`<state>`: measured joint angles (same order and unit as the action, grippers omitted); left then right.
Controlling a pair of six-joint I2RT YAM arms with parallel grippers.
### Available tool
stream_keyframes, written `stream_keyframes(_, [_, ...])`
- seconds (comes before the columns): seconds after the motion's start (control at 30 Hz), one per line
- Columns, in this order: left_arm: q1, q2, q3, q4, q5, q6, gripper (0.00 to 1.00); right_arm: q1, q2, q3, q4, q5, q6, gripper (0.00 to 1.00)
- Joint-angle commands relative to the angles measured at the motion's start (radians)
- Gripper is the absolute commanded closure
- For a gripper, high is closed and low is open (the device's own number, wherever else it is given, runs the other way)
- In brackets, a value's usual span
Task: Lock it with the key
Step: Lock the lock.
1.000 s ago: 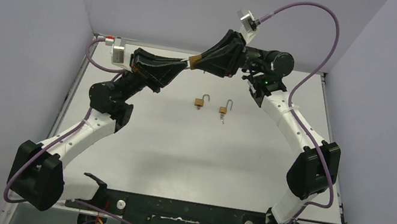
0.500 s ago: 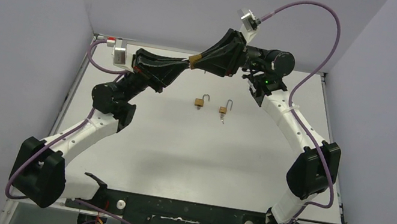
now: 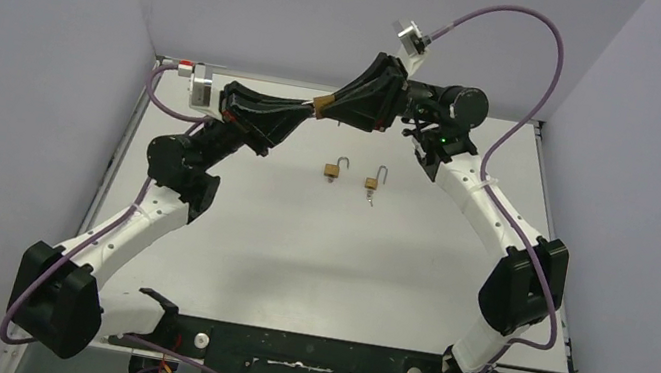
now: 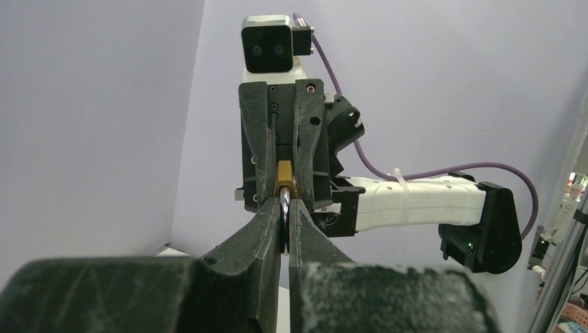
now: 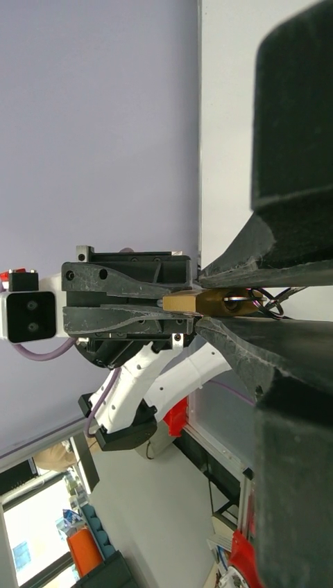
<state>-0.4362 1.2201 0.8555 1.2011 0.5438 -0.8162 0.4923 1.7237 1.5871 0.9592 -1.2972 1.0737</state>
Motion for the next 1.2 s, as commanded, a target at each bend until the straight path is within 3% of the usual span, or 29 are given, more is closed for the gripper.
stream_keyframes(0.0, [-0.007,-0.007,0.018,-0.109,0.137,0.008,1.00,0.037,-0.055,-0.041,-0.092,0.030,-0.093,1.00])
stream_keyframes(0.3, [0.012,-0.016,0.021,-0.107,0.144,0.001,1.00,-0.016,-0.125,-0.122,-0.099,0.040,-0.119,1.00])
stream_keyframes(0.6, [0.052,-0.038,0.009,-0.103,0.148,-0.013,1.00,-0.067,-0.137,-0.200,0.101,0.052,0.031,1.00])
stream_keyframes(1.17, [0.019,-0.019,0.042,-0.121,0.145,0.000,1.00,-0.028,-0.097,-0.235,0.240,0.072,0.121,1.00])
